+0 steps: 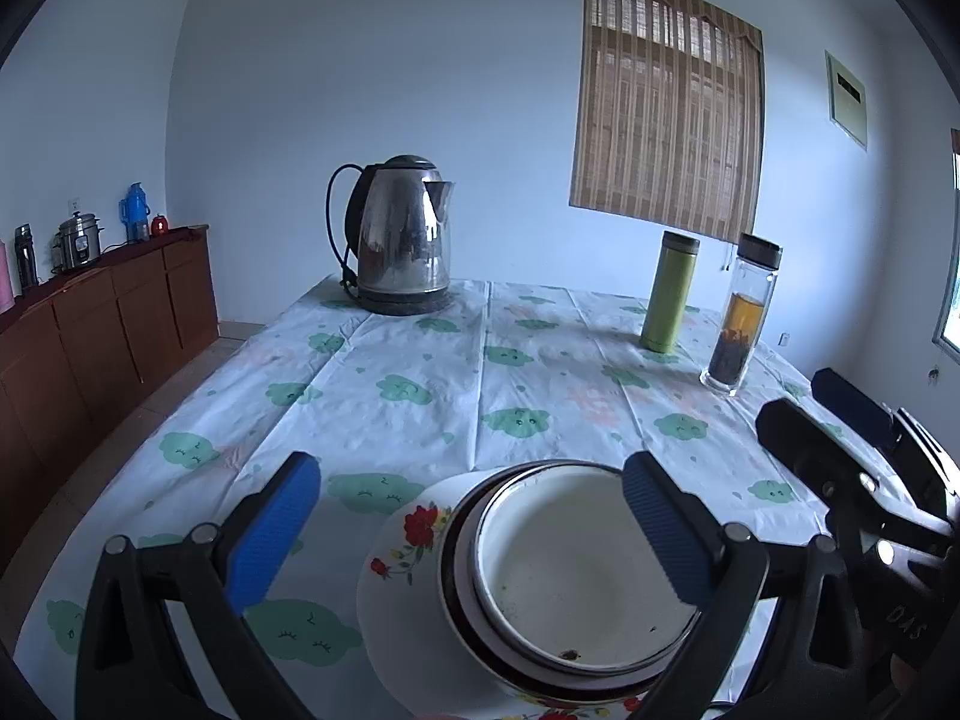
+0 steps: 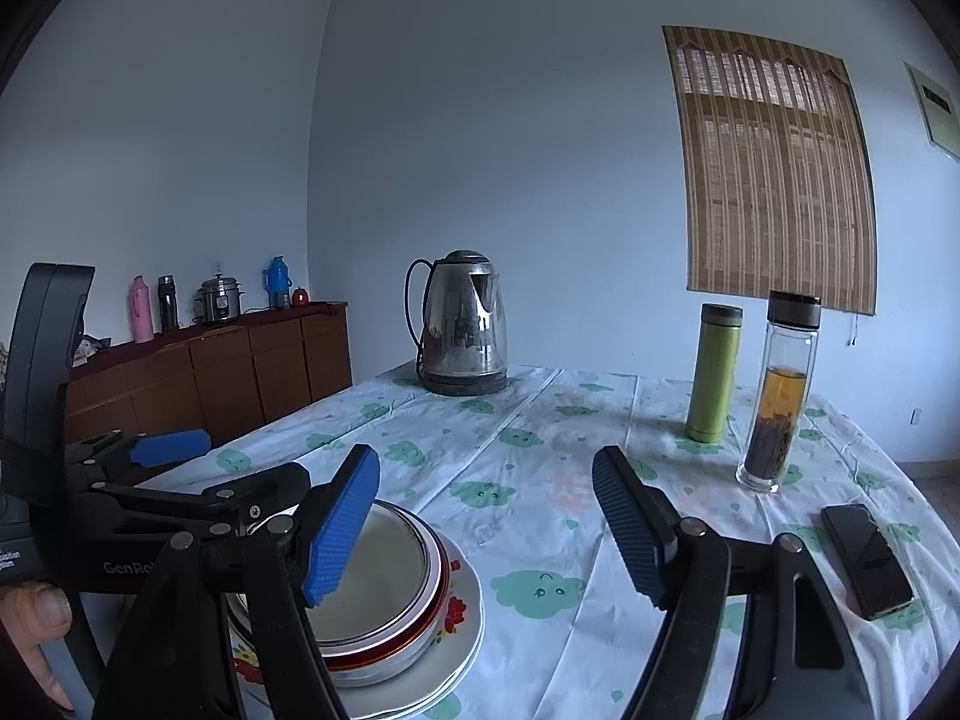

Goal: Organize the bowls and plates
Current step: 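Open both grippers and release the bowl stack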

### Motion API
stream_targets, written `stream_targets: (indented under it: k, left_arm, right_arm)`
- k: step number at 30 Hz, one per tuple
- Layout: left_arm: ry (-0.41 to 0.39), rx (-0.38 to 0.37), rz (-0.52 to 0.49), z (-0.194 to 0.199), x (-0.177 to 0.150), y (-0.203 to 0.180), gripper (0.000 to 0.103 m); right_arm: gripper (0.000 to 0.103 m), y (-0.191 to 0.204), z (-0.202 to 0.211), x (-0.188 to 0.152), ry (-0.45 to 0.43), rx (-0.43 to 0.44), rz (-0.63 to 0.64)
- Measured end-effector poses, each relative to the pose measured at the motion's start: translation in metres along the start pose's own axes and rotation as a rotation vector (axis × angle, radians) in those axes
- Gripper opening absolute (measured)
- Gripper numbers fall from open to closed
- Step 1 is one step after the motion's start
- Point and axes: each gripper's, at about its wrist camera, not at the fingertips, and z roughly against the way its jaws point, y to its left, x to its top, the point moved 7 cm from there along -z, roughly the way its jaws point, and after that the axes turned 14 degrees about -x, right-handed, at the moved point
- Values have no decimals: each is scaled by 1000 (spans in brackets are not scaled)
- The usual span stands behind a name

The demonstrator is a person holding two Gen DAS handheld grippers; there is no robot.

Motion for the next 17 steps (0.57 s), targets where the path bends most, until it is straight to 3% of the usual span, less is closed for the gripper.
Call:
stream_targets:
  k: [17]
  left_arm:
    - [19, 21, -14, -4, -2, -1, 103]
  right_arm:
    - [75, 4, 0, -1, -12, -5, 30]
